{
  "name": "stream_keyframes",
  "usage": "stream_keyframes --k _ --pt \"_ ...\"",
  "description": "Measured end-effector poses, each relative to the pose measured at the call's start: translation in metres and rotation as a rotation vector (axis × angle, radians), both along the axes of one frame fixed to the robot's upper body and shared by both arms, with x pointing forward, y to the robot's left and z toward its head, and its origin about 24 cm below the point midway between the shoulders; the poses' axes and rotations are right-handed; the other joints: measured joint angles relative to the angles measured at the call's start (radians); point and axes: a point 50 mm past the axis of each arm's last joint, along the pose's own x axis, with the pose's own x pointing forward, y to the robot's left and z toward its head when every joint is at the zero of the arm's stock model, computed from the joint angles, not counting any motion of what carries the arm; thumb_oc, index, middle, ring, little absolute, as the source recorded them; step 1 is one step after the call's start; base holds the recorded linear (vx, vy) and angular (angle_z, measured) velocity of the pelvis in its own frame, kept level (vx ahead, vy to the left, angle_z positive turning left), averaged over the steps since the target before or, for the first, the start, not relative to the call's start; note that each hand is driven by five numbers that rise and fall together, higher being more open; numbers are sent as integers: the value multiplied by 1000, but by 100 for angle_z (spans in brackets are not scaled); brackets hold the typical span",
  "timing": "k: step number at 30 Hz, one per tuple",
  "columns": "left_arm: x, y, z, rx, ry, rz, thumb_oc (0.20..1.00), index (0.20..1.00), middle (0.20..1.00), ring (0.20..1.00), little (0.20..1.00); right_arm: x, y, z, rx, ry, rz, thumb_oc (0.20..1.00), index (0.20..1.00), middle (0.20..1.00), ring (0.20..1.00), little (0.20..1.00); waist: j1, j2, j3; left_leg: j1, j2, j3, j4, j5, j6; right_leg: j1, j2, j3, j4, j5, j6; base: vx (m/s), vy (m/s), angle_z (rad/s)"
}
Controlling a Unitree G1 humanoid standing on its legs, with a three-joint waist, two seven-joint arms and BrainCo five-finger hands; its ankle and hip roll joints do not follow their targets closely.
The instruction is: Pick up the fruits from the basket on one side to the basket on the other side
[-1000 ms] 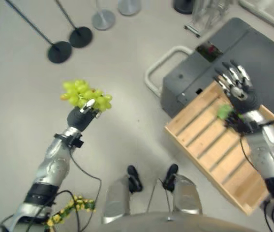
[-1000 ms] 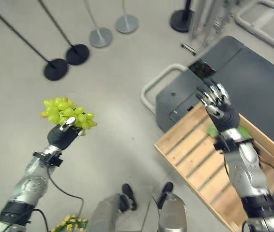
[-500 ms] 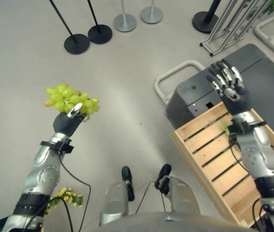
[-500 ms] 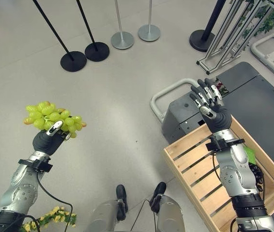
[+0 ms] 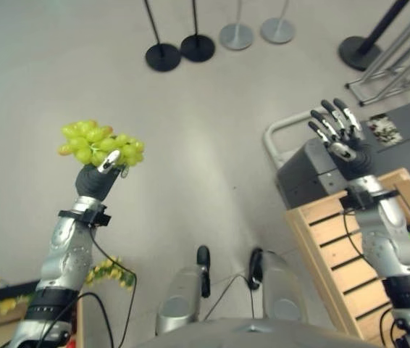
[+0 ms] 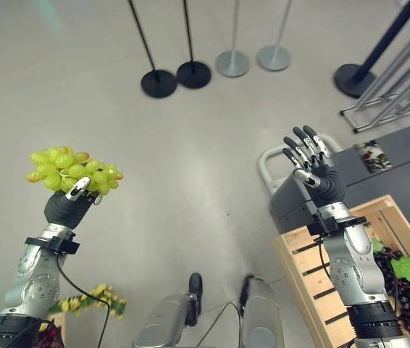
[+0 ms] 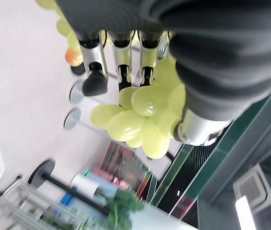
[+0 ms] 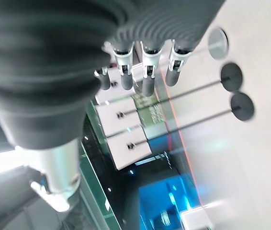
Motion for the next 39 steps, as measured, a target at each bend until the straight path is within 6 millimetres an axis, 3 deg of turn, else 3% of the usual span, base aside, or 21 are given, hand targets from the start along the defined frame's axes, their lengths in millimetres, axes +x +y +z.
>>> stream_keyframes --k 1,2,4,6,10,13,17,18,19,20,21,23,25,30,35,39 --pt "4 -3 -1 0 2 3 200 200 200 200 200 -1 -1 -3 -1 12 -4 1000 1000 1000 1000 1000 -16 1 -3 10 -31 -100 -8 2 -26 -3 60 202 9 4 4 92 -232 193" --pt "7 -8 0 6 1 -12 200 200 200 200 200 -4 0 -9 3 34 -6 1000 1000 1000 1000 1000 -27 -10 -7 19 -28 -123 -3 5 -34 17 88 289 11 14 -7 34 -244 184" --pt "4 -8 0 39 -1 -11 200 200 200 200 200 -4 2 -13 21 40 -7 1000 1000 1000 1000 1000 -4 -75 -40 25 -42 -52 -11 -5 -51 10 27 132 -4 106 -16 38 -373 98" --pt "-2 -21 -16 -30 25 4 200 200 200 200 200 1 -2 -17 30 58 -34 1000 1000 1000 1000 1000 27 -55 -78 23 23 -58 -8 -24 -92 40 52 28 -23 94 -98 42 -257 72" --pt "-6 -18 -21 -8 53 18 200 200 200 200 200 14 1 -2 36 6 -32 1000 1000 1000 1000 1000 49 -51 -81 22 90 -69 -33 -20 -112 55 105 -28 -53 103 -125 -16 -275 25" --pt "-2 -31 -21 -16 42 -11 200 200 200 200 200 13 -4 0 16 3 -45 1000 1000 1000 1000 1000 20 -46 -83 7 98 -160 -45 4 -162 76 105 -113 -77 88 -155 -32 -194 64" --pt "-5 -42 -33 -58 75 -23 200 200 200 200 200 16 -6 0 12 3 -55 1000 1000 1000 1000 1000 40 -28 -80 -16 121 -164 -81 25 -179 80 118 -189 -76 68 -184 -76 -162 72" --pt "-5 -43 -35 -55 84 -26 200 200 200 200 200 16 -7 0 13 6 -61 1000 1000 1000 1000 1000 40 -24 -80 -25 128 -152 -95 29 -173 76 113 -211 -76 67 -193 -60 -32 78" --pt "-6 -42 -36 -55 93 -22 200 200 200 200 200 15 -10 -3 17 18 -79 1000 1000 1000 1000 1000 33 -25 -78 -48 149 -70 -94 29 -153 59 87 -252 -73 64 -225 -61 -33 96" --pt "-5 -42 -37 -55 96 -20 200 200 200 200 200 14 -12 -4 19 24 -90 1000 1000 1000 1000 1000 28 -27 -78 -66 172 66 -79 17 -145 58 64 -290 -81 71 -231 -83 -72 138" --pt "-3 -44 -36 -56 95 -23 200 200 200 200 200 12 -15 -6 22 35 -108 1000 1000 1000 1000 1000 2 -35 -73 -79 194 212 -66 21 -141 65 36 -313 -96 75 -220 -61 -74 108" --pt "-5 -43 -38 -53 105 -21 200 200 200 200 200 11 -14 -9 38 41 -117 1000 1000 1000 1000 1000 6 -46 -66 -46 207 244 7 14 -149 73 3 -334 -99 71 -228 -57 -74 58" --pt "-6 -42 -43 -54 122 -17 200 200 200 200 200 8 -14 -15 46 59 -122 1000 1000 1000 1000 1000 -1 -45 -65 15 195 221 17 47 -126 86 -13 -343 -88 56 -192 -27 -10 40" --pt "-3 -45 -40 -20 108 -30 200 200 200 200 200 1 -16 -28 108 77 -171 1000 1000 1000 1000 1000 -28 -51 -55 72 186 225 -109 36 -148 102 -40 -396 -68 67 -147 11 94 48" --pt "-7 -43 -45 16 131 -24 200 200 200 200 200 0 -12 -42 188 110 -208 1000 1000 1000 1000 1000 -12 -58 -53 99 143 224 -123 33 -137 139 -68 -384 -100 94 -106 -3 144 13" --pt "-8 -43 -45 23 135 -19 200 200 200 200 200 0 -13 -46 189 129 -230 1000 1000 1000 1000 1000 -5 -65 -52 95 126 229 -108 22 -118 139 -76 -334 -110 108 -87 -33 120 -7"
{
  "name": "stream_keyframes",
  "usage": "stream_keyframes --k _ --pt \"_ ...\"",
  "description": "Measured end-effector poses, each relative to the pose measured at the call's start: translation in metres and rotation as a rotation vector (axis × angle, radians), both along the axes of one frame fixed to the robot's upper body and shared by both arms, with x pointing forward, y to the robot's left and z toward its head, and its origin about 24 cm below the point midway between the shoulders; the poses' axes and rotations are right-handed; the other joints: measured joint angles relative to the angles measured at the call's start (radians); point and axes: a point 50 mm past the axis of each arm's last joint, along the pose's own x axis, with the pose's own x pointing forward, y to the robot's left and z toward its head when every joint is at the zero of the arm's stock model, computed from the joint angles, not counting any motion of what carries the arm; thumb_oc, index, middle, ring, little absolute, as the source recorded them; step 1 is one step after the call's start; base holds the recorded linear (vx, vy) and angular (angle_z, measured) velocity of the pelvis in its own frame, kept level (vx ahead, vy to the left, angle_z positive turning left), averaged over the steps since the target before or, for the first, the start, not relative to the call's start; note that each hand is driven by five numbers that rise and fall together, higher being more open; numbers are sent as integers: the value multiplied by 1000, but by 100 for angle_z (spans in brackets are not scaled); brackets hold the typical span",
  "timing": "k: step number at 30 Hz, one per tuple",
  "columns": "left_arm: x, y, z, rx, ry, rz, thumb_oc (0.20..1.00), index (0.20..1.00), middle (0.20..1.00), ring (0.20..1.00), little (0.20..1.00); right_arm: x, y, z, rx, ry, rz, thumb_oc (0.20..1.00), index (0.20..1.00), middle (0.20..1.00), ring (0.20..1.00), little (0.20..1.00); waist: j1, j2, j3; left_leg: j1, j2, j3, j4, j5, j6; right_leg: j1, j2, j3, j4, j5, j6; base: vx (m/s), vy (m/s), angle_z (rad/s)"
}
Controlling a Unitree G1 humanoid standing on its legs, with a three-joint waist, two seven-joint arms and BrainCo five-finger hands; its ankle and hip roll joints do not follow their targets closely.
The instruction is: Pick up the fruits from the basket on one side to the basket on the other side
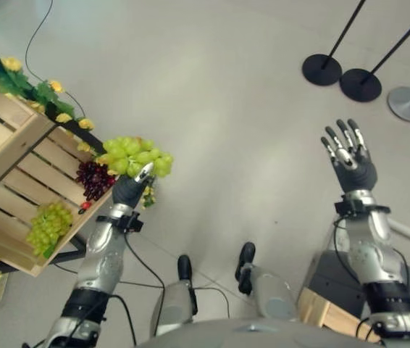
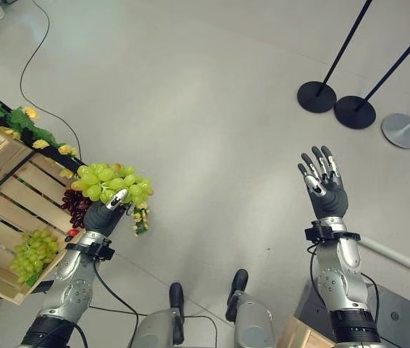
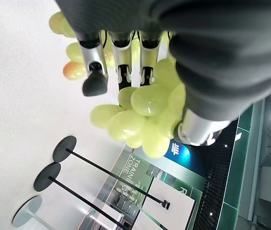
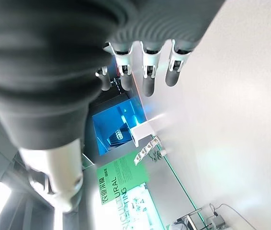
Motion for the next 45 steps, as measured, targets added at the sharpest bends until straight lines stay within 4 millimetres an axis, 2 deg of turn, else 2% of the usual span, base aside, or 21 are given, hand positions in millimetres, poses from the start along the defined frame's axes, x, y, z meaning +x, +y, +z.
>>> stream_keyframes --k 3,6,7,8,9,11,12,13,14,15,16,19,20,23,27,32,36,40,41,43,45 --pt "0 2 0 49 3 11 200 200 200 200 200 0 1 -3 16 8 -11 1000 1000 1000 1000 1000 7 -21 9 -3 -10 20 23 -15 10 -4 -2 22 4 8 3 -48 137 -16" --pt "0 5 -1 103 12 19 200 200 200 200 200 1 4 -6 34 14 -19 1000 1000 1000 1000 1000 2 -40 21 -33 -8 27 92 -54 28 -43 -15 54 77 3 12 -68 128 -17" --pt "0 9 -2 145 20 30 200 200 200 200 200 2 4 -5 33 15 -23 1000 1000 1000 1000 1000 -10 -50 39 -46 5 29 137 -71 31 -88 -31 81 172 16 51 -96 21 -8" --pt "0 10 -2 151 26 32 200 200 200 200 200 0 4 -7 33 22 -28 1000 1000 1000 1000 1000 -18 -53 42 -55 -2 34 155 -75 34 -94 -32 87 190 29 69 -72 -85 0" --pt "1 12 -2 158 28 36 200 200 200 200 200 -4 1 -11 20 35 -41 1000 1000 1000 1000 1000 -22 -43 58 -74 21 12 195 -104 40 -130 -16 199 253 25 94 -7 -136 15" --pt "1 14 -2 158 24 44 200 200 200 200 200 -12 -2 -20 6 74 -55 1000 1000 1000 1000 1000 -26 -45 61 -110 14 -36 215 -99 43 -124 23 393 242 -30 102 -10 -97 49" --pt "1 16 0 169 18 46 200 200 200 200 200 -14 -2 -22 8 78 -56 1000 1000 1000 1000 1000 -28 -50 61 -134 10 -49 229 -97 42 -105 7 410 204 -33 102 -20 -137 62" --pt "1 18 1 175 14 50 200 200 200 200 200 -14 -1 -22 9 79 -55 1000 1000 1000 1000 1000 -25 -65 59 -147 5 -46 238 -93 40 -102 -6 403 190 -37 100 -24 -176 40" --pt "-1 25 2 183 15 75 200 200 200 200 200 -13 -1 -20 7 71 -51 1000 1000 1000 1000 1000 -1 -82 56 -179 2 -44 251 -92 32 -84 -18 374 152 -52 90 -50 -197 14" --pt "-2 28 2 184 16 91 200 200 200 200 200 -11 0 -18 8 62 -48 1000 1000 1000 1000 1000 17 -87 62 -185 3 -39 254 -84 21 -77 -22 340 130 -64 94 -70 -169 -13" --pt "-6 35 -1 176 30 133 200 200 200 200 200 -3 2 -10 9 28 -41 1000 1000 1000 1000 1000 36 -72 77 -214 23 -49 275 -83 13 -80 -2 304 109 -62 97 -71 -149 -9" --pt "-11 34 -10 153 65 157 200 200 200 200 200 4 3 1 10 -12 -36 1000 1000 1000 1000 1000 33 -59 101 -229 45 -71 277 -72 -4 -98 16 276 143 -81 72 -43 -136 16" --pt "-16 35 -24 151 121 180 200 200 200 200 200 4 2 1 12 -17 -42 1000 1000 1000 1000 1000 36 -54 105 -233 53 -94 273 -64 -16 -95 29 250 159 -96 59 -29 -110 28" --pt "-16 39 -39 176 192 231 200 200 200 200 200 -3 -7 -1 22 -16 -91 1000 1000 1000 1000 1000 35 -62 112 -241 58 -130 246 -42 -39 -120 26 217 207 -130 38 -3 -84 35" --pt "-20 45 -55 225 275 307 200 200 200 200 200 -4 -9 -1 31 -18 -110 1000 1000 1000 1000 1000 35 -63 122 -269 57 -149 239 -24 -50 -156 25 199 249 -146 31 -4 -78 13" --pt "-11 48 -60 221 313 408 200 200 200 200 200 -7 -9 -6 46 -1 -118 1000 1000 1000 1000 1000 35 -70 132 -282 51 -171 238 -16 -50 -164 18 182 264 -156 28 19 -50 14" --pt "8 58 -43 223 273 510 200 200 200 200 200 -6 -10 -4 60 -16 -135 1000 1000 1000 1000 1000 29 -73 133 -297 51 -179 239 -16 -50 -168 16 171 263 -157 29 18 -28 7" --pt "26 76 -15 191 183 619 200 200 200 200 200 -2 -6 -1 73 -27 -133 1000 1000 1000 1000 1000 17 -90 142 -316 49 -183 247 -15 -50 -184 15 168 266 -157 29 8 -4 2" --pt "27 83 -12 185 185 646 200 200 200 200 200 0 -2 0 78 -30 -119 1000 1000 1000 1000 1000 11 -94 144 -317 48 -185 247 -14 -50 -184 15 167 266 -156 28 0 0 0" --pt "41 102 8 176 165 740 200 200 200 200 200 4 6 0 82 -27 -92 1000 1000 1000 1000 1000 -5 -113 153 -323 50 -184 248 -15 -50 -191 15 168 264 -156 28 13 16 -1" --pt "45 110 19 173 139 777 200 200 200 200 200 6 11 0 85 -26 -79 1000 1000 1000 1000 1000 -15 -123 157 -327 50 -184 249 -15 -50 -195 16 169 263 -155 28 16 11 -2"
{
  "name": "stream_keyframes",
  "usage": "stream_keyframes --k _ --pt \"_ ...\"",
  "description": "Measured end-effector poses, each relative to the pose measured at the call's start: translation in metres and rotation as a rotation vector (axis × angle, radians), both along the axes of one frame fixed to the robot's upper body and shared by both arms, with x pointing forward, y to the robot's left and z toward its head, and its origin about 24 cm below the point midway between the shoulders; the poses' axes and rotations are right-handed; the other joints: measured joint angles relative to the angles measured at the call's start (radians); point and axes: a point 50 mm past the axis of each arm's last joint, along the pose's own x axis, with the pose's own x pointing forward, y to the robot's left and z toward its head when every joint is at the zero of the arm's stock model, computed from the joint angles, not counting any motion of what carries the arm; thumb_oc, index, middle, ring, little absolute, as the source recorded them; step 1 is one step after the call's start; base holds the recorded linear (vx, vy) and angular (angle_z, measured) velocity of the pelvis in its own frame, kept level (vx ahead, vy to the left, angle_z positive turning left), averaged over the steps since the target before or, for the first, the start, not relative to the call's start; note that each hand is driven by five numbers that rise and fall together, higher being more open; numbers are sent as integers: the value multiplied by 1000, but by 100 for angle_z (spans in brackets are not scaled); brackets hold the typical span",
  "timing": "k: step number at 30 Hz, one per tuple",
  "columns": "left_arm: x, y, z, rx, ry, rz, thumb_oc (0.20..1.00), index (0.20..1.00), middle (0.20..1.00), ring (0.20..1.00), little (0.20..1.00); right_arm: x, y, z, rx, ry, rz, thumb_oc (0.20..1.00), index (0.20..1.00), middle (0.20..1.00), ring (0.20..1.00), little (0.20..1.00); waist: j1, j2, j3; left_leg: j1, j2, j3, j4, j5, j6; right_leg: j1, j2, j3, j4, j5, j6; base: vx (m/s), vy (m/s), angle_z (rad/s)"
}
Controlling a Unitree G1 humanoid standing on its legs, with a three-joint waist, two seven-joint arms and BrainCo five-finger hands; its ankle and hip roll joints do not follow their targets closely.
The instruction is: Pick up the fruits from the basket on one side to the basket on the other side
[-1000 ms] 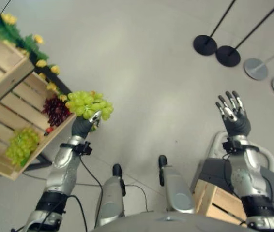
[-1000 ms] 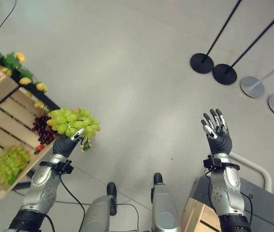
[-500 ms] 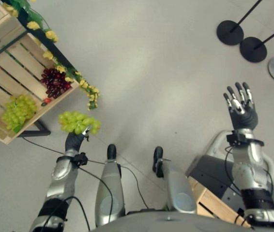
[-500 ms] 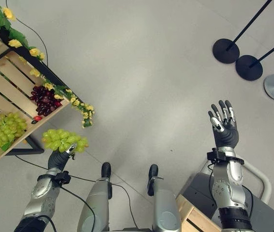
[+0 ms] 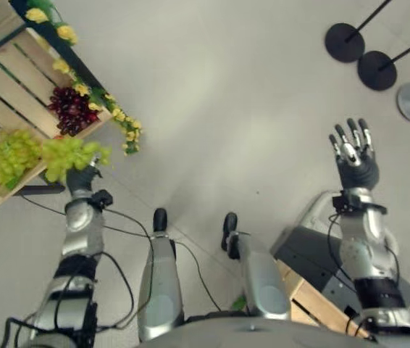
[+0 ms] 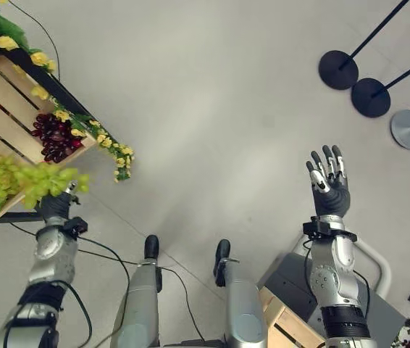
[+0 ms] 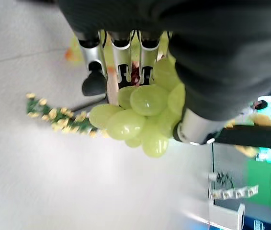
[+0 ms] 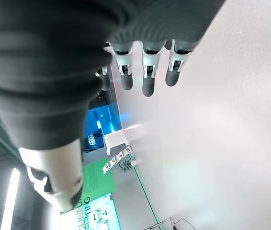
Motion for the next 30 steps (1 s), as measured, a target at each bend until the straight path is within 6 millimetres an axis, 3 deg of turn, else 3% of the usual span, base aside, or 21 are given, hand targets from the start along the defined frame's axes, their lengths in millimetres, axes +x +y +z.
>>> stream_keyframes --k 2,3,7,8,9,11,14,30 --pt "9 9 8 22 16 35 200 200 200 200 200 2 3 0 -1 3 9 1000 1000 1000 1000 1000 -7 -7 2 -4 3 3 3 0 0 -3 3 2 0 1 0 9 10 -5" --pt "17 19 27 21 -19 90 200 200 200 200 200 4 9 -1 -3 6 31 1000 1000 1000 1000 1000 -24 -24 9 -7 5 4 4 -1 0 -5 3 2 -3 3 -1 0 0 0" --pt "27 29 60 58 -73 136 200 200 200 200 200 7 14 0 -10 3 54 1000 1000 1000 1000 1000 -35 -49 19 -11 10 12 5 -2 -2 -11 8 10 -7 8 -2 1 11 -6" --pt "27 29 60 58 -73 136 200 200 200 200 200 7 14 0 -10 3 54 1000 1000 1000 1000 1000 -35 -49 19 -11 10 12 5 -2 -2 -11 8 10 -7 8 -2 2 6 -7" --pt "31 32 74 75 -96 147 200 200 200 200 200 6 14 0 -13 3 54 1000 1000 1000 1000 1000 -38 -53 18 -23 14 13 9 -4 -5 -20 15 12 -12 13 -4 2 1 -9" --pt "32 43 101 118 -135 180 200 200 200 200 200 6 14 -1 -18 7 60 1000 1000 1000 1000 1000 -46 -66 22 -42 21 12 18 -5 -7 -34 24 12 -17 20 -9 20 8 -10" --pt "30 52 118 146 -154 217 200 200 200 200 200 7 19 -2 -9 11 82 1000 1000 1000 1000 1000 -53 -81 29 -45 31 15 23 -8 -11 -37 35 15 -23 24 -13 6 1 -8" --pt "16 78 125 186 -105 311 200 200 200 200 200 -1 11 -1 -30 10 92 1000 1000 1000 1000 1000 -57 -87 29 -82 56 11 39 -13 -19 -62 63 14 -37 36 -24 1 -2 -1"
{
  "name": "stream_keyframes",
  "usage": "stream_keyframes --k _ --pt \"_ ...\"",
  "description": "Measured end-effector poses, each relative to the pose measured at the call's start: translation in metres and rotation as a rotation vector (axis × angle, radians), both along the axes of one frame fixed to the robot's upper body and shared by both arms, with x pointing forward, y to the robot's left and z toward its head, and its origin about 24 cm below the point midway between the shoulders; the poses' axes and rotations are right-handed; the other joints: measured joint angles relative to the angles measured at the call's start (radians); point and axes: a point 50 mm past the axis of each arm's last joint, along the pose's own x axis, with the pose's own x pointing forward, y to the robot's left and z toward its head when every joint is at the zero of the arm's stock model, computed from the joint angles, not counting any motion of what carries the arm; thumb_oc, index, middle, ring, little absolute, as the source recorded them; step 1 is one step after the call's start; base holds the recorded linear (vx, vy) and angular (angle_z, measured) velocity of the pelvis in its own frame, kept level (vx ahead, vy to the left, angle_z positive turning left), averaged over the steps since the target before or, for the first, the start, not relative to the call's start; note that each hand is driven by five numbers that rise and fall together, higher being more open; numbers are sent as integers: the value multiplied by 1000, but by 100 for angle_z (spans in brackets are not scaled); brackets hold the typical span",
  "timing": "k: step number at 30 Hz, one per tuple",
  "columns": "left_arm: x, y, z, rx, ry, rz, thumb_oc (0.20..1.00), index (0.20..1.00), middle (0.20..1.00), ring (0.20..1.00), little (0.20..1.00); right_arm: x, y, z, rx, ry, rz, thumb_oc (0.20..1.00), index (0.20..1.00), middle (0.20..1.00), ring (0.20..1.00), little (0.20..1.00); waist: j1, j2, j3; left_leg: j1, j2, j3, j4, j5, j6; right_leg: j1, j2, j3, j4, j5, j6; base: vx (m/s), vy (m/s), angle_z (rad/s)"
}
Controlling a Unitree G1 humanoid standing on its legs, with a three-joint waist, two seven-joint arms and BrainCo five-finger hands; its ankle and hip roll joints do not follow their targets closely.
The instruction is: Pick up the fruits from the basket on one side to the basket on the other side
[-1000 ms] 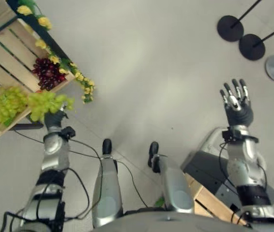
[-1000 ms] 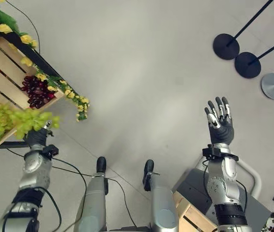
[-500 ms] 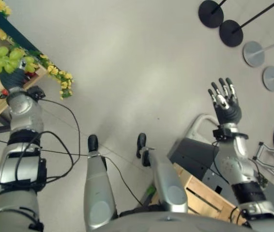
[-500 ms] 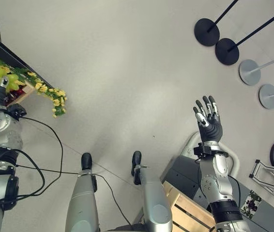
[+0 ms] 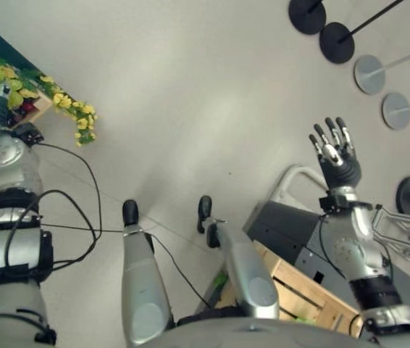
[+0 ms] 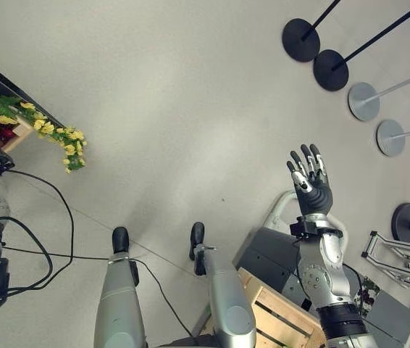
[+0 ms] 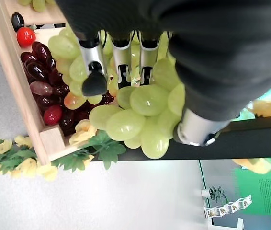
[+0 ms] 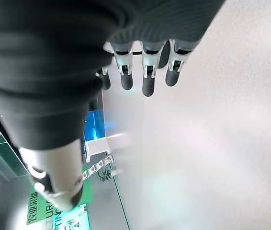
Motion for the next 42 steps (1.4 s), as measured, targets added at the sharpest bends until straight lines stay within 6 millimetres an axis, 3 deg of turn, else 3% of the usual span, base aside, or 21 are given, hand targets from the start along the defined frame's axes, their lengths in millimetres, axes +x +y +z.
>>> stream_keyframes --k 8,18,21,28,31,37,42 --pt "-4 5 3 13 3 16 200 200 200 200 200 0 -1 0 3 -2 -2 1000 1000 1000 1000 1000 6 0 0 -16 3 -25 9 1 -4 2 5 -16 0 0 0 -9 -8 5" --pt "-4 5 1 31 31 -8 200 200 200 200 200 2 0 2 7 -8 3 1000 1000 1000 1000 1000 60 1 1 -46 -32 -95 -1 35 -16 10 -11 -72 8 -6 4 -31 -27 22" --pt "4 -5 0 64 57 -61 200 200 200 200 200 3 -2 -2 21 7 -2 1000 1000 1000 1000 1000 58 2 1 -66 -61 -148 -12 60 -18 9 -38 -105 43 -34 8 -13 -55 53" --pt "20 -33 3 132 58 -174 200 200 200 200 200 3 -6 -16 25 66 -25 1000 1000 1000 1000 1000 92 2 2 -99 -97 -190 -40 108 -12 -4 -80 -153 128 -101 18 -18 -54 55" --pt "22 -38 6 148 52 -197 200 200 200 200 200 1 -14 -34 25 146 -60 1000 1000 1000 1000 1000 107 2 2 -119 -107 -220 -52 128 -17 -7 -81 -170 136 -117 19 24 -38 35" --pt "23 -42 3 153 66 -211 200 200 200 200 200 -1 -11 -47 56 191 -74 1000 1000 1000 1000 1000 112 3 2 -135 -111 -196 -66 161 -18 -7 -97 -190 152 -132 26 41 13 22" --pt "28 -47 19 181 30 -227 200 200 200 200 200 -11 -15 -55 50 223 -85 1000 1000 1000 1000 1000 104 2 1 -157 -92 -173 -72 165 -15 -11 -93 -197 146 -138 30 52 -28 11"
